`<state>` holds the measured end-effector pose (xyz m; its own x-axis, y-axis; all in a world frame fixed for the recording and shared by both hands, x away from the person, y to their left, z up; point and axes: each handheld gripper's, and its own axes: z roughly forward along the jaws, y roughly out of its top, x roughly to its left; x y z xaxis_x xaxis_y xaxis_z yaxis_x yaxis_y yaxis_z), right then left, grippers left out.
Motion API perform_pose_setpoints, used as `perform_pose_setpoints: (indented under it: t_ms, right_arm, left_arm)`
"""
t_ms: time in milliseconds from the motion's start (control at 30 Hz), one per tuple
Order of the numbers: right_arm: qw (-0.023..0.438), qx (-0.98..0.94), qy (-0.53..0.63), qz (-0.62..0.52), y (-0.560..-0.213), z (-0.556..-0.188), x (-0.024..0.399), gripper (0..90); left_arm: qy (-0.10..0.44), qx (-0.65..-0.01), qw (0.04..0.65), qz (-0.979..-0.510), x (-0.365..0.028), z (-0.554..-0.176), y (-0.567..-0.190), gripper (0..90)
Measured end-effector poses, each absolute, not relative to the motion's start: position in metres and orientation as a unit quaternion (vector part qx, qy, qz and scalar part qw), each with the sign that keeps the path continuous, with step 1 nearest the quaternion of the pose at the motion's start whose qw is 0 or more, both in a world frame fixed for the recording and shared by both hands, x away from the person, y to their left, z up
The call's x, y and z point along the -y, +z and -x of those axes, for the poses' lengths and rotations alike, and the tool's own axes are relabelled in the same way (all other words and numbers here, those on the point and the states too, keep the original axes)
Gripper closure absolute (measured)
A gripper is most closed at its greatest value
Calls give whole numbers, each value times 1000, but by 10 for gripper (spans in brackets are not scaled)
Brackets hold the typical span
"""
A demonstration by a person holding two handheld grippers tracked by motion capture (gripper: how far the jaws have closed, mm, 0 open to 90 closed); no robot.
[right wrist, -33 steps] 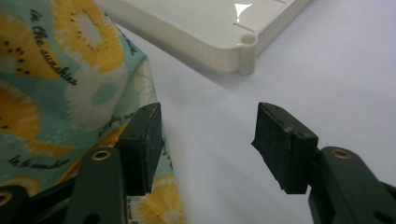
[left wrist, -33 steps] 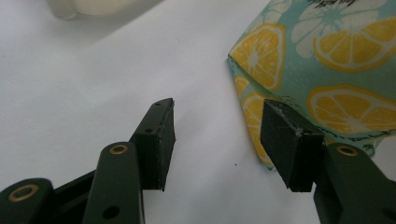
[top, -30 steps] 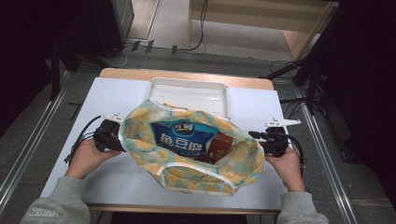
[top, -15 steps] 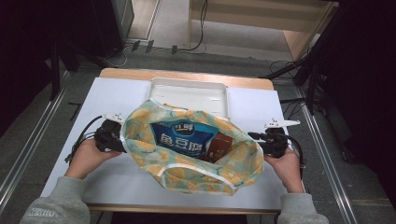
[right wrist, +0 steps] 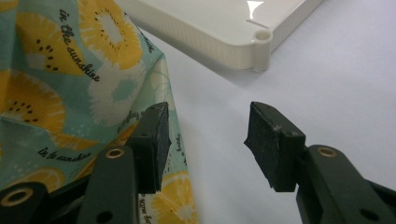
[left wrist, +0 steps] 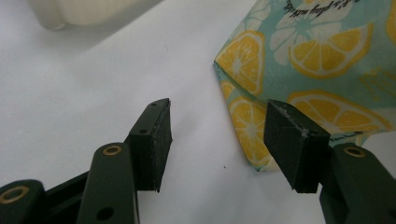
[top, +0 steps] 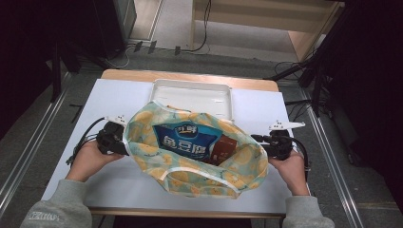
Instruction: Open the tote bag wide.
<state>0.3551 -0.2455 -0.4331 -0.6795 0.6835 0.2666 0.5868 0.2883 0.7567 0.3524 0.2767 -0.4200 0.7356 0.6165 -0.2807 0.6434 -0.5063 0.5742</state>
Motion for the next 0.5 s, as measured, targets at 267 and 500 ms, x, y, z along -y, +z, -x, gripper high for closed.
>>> perform_pose_setpoints:
  t_ms: [267, 500]
  right_arm:
    - [58, -803, 444, -394, -429, -350, 245, 499]
    - [57, -807, 442, -387, -428, -351, 241, 491]
  left_arm:
    - [-22, -361, 343, -867, -279, -353, -419, 423]
    - [-28, -363, 350, -863, -280, -354, -419, 424]
